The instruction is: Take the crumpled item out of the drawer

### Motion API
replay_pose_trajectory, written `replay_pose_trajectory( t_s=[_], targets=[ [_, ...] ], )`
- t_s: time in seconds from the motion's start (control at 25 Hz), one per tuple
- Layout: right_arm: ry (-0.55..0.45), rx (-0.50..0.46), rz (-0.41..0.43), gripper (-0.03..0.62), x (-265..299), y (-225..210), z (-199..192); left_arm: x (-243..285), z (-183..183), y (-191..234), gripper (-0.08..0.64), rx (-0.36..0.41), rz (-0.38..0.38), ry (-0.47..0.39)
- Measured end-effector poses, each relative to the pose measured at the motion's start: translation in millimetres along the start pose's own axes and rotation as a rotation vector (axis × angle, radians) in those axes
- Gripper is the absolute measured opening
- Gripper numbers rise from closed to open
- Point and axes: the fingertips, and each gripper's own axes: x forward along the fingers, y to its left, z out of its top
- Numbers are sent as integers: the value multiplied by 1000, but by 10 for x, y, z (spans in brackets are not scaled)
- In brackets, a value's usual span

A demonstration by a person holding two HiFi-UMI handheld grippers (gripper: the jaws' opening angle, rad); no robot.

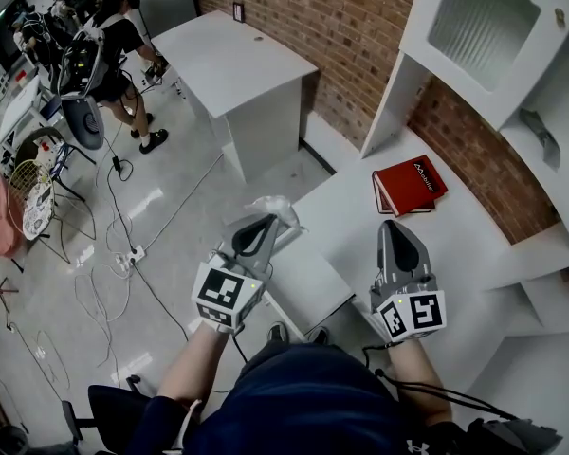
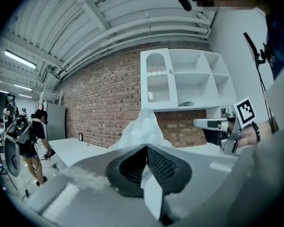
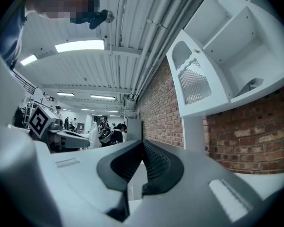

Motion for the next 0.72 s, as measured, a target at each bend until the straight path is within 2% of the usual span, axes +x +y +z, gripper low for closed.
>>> replay_pose_trajectory(
  t_s=[0.72],
  targets=[
    [6, 21, 7, 2, 64, -6, -91, 71, -87, 41, 5, -9, -7, 16]
  ],
)
